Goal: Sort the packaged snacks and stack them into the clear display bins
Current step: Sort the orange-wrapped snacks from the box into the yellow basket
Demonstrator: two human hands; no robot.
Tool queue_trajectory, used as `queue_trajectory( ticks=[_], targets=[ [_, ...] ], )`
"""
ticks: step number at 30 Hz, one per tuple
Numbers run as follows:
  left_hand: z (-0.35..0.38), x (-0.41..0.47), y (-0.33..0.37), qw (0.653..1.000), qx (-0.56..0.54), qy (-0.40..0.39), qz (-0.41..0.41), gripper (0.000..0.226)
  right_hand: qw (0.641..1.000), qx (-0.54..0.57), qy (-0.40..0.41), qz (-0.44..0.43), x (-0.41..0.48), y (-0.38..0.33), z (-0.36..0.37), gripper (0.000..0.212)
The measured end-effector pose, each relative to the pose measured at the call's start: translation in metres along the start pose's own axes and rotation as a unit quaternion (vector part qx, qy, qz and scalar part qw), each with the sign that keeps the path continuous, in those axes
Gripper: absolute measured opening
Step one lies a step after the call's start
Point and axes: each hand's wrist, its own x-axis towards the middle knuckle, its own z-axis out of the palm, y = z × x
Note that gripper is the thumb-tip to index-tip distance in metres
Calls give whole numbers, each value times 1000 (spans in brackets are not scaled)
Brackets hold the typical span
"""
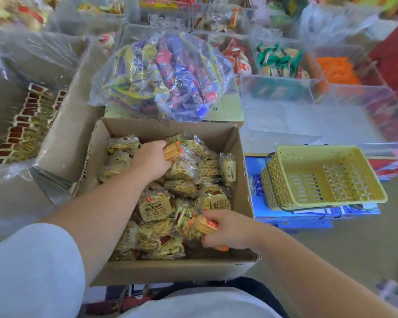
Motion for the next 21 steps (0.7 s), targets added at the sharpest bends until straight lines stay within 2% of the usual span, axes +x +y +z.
queue_trajectory(
  ticks=[5,7,9,12,14,17,21],
  targets=[
    [-11,-20,7,995,-18,101,20,25,973,174,135,-69,-32,-4,-30,25],
    [-21,-41,18,983,-66,171,9,27,945,254,178,-99,-51,4,-48,26],
    [-25,-70,35,967,-172,189,-5,27,903,346,219,-129,-70,19,-66,31],
    [-23,-110,75,911,-383,145,-54,28,834,457,279,-135,-87,55,-93,34],
    [-13,-125,103,858,-488,110,-113,29,813,477,312,-123,-92,86,-115,29],
    [11,-132,143,804,-552,104,-197,13,814,459,342,-98,-91,136,-159,21],
    [41,-124,200,772,-559,135,-271,15,870,346,351,18,-73,214,-224,14]
  ],
)
